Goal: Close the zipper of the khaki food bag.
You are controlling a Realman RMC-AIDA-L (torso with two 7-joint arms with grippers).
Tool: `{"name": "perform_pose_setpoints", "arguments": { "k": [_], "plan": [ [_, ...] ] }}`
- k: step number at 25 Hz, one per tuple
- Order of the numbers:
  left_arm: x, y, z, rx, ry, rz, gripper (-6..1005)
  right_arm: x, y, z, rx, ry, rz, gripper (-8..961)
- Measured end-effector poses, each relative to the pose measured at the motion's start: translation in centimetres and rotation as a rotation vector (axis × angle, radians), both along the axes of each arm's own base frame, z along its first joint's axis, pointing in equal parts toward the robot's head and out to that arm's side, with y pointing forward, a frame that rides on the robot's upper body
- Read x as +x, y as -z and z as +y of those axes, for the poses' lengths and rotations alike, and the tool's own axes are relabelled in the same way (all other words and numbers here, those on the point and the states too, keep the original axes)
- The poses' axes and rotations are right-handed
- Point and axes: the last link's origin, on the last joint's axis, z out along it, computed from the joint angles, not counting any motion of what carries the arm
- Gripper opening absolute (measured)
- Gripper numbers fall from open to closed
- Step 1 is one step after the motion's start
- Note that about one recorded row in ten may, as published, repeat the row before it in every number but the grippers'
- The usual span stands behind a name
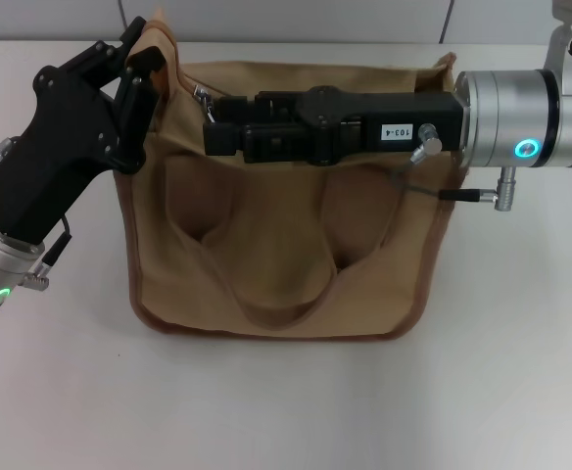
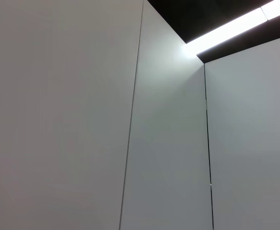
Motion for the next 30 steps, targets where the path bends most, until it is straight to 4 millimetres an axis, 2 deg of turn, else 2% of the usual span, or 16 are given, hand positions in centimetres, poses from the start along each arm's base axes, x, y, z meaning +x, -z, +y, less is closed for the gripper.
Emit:
{"name": "perform_pose_setpoints", "arguments": {
  "k": [30],
  "plan": [
    [0.18,-0.03,0.06,0.002,0.007,-0.007,89,-0.19,0.61,0.11,0.010,-0.019,-0.033,732]
  ]
}}
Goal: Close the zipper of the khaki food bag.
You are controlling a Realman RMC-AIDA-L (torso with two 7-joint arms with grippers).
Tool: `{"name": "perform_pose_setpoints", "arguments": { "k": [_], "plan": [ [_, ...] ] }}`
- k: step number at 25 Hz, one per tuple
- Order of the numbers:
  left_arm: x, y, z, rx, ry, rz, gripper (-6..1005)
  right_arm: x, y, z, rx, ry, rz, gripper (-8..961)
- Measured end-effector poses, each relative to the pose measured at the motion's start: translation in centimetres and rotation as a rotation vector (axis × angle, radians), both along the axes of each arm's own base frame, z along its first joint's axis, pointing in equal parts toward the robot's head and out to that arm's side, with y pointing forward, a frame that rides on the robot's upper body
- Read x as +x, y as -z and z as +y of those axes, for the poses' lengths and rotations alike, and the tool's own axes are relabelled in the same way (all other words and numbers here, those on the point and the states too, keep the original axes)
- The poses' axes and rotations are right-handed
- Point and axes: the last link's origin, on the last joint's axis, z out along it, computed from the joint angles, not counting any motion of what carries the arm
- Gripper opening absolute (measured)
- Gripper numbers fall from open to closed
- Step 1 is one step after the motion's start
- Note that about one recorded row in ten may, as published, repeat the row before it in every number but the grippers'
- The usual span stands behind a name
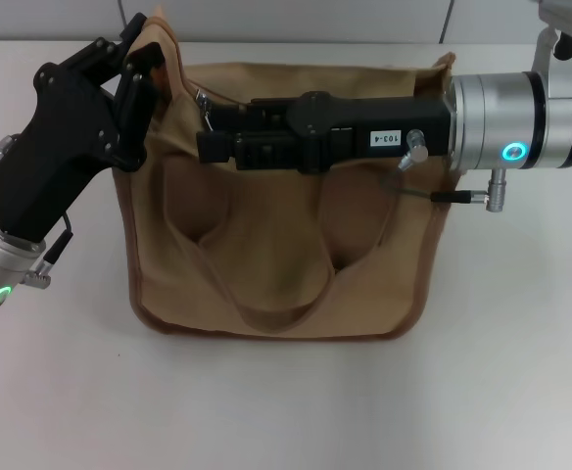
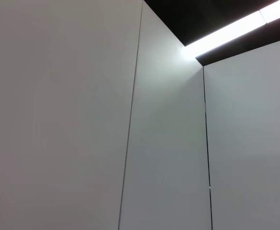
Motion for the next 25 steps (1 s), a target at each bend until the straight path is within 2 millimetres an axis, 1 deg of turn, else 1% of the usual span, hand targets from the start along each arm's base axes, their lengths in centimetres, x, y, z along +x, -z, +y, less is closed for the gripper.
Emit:
{"name": "perform_pose_setpoints", "arguments": {
  "k": [1,4,16,21,25],
  "plan": [
    [0.04,0.01,0.01,-0.001,0.001,-0.001,89,0.05,0.06,-0.01,0.013,-0.014,-0.001,729],
    [0.06,0.01,0.03,-0.001,0.002,-0.001,89,0.11,0.16,-0.02,0.012,-0.011,-0.002,517],
    [0.20,0.17,-0.04,-0.011,0.008,-0.005,89,-0.28,0.11,0.09,0.016,-0.016,0.011,277],
    [0.25,0.25,-0.09,-0.015,0.011,-0.006,89,-0.34,0.15,0.13,0.017,-0.018,0.010,89],
    [0.25,0.24,-0.08,-0.014,0.010,-0.007,89,0.03,0.17,-0.01,0.020,-0.015,0.008,17]
  ]
}}
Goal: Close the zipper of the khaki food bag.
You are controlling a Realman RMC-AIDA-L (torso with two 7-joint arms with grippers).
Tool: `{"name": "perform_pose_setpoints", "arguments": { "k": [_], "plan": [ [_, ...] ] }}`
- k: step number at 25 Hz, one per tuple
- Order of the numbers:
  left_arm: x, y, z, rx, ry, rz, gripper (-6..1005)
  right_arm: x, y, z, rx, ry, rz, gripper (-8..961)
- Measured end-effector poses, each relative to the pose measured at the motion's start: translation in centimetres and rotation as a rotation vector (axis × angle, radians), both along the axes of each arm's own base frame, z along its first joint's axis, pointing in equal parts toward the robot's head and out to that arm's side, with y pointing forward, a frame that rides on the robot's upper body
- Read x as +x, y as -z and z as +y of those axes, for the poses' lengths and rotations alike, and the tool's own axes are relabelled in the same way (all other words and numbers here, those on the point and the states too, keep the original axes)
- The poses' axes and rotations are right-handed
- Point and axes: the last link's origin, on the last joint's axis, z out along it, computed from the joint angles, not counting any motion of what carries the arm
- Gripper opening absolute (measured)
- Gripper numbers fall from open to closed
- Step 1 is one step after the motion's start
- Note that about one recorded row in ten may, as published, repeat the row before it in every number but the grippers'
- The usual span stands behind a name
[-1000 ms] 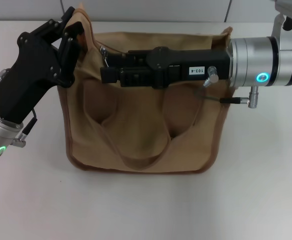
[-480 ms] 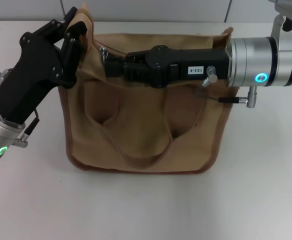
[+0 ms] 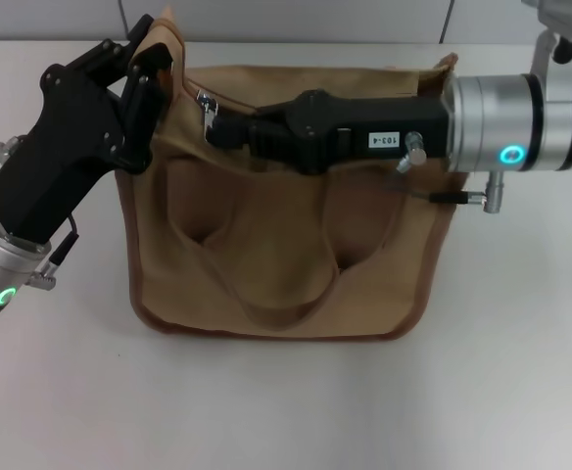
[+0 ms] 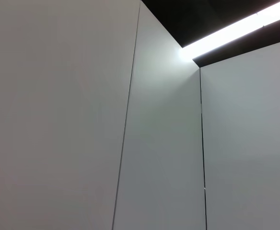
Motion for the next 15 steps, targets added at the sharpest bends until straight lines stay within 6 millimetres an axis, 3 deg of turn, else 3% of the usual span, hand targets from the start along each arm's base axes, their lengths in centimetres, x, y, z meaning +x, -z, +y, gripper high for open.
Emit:
{"name": "perform_pose_setpoints", "arguments": {
  "k": [6,11,15],
  "plan": [
    [0.1,-0.2,0.0,0.008,0.006,-0.008,90,2.5,-1.6,-1.4,0.092,-0.014,0.104,42],
    [0.2,-0.2,-0.1,0.011,0.012,-0.011,90,4.4,-3.4,-3.3,0.300,-0.142,0.219,155],
    [0.1,-0.2,-0.1,0.011,0.012,-0.011,90,4.8,-3.8,-3.6,0.332,-0.153,0.227,245]
  ]
}}
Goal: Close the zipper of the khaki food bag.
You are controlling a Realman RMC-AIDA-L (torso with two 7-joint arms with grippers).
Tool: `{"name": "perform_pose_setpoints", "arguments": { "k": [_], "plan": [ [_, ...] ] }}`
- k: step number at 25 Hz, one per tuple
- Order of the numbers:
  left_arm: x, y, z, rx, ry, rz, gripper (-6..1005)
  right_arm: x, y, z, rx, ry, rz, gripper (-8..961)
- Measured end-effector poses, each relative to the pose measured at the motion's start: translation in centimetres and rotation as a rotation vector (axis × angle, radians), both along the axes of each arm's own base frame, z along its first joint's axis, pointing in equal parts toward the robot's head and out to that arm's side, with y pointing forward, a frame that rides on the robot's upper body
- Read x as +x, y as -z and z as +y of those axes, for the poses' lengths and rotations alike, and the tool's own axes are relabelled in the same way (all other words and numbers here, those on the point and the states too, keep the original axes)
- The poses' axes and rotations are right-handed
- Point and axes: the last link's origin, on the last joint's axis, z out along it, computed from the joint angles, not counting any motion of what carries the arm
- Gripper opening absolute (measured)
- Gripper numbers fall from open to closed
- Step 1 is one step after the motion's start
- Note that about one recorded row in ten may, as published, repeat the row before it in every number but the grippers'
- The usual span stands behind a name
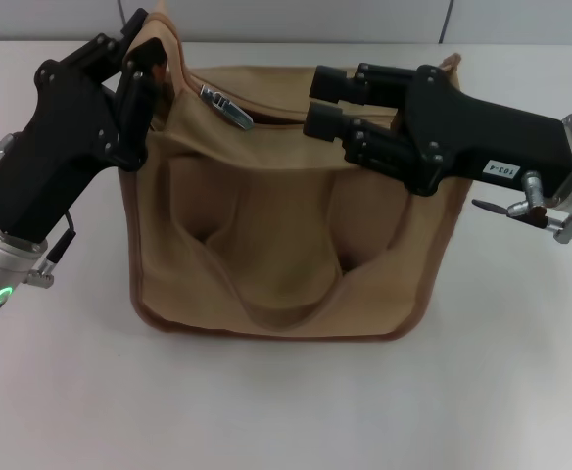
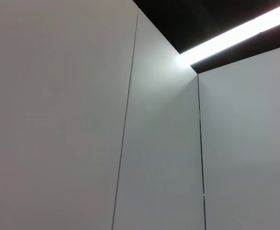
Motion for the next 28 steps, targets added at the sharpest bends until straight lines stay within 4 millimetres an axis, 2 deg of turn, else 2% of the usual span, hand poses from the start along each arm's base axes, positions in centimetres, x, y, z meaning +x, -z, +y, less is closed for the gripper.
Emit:
{"name": "perform_pose_setpoints", "arguments": {
  "k": [5,11,16,22,28],
  "plan": [
    [0.1,-0.1,-0.1,0.002,0.007,-0.004,90,0.0,0.6,0.9,-0.010,0.029,-0.059,405],
    [0.3,-0.1,0.1,0.002,0.020,-0.009,90,-1.1,1.7,2.0,-0.097,0.067,-0.137,515],
    [0.4,0.0,0.2,0.001,0.019,-0.005,90,-1.6,2.0,2.1,-0.167,0.080,-0.159,540],
    [0.5,0.0,0.5,0.000,0.018,-0.002,90,-1.6,1.9,2.2,-0.221,0.132,-0.152,650],
    [0.8,0.2,0.7,-0.008,0.019,-0.003,90,-1.5,2.0,2.4,-0.305,0.185,-0.193,650]
  ]
}}
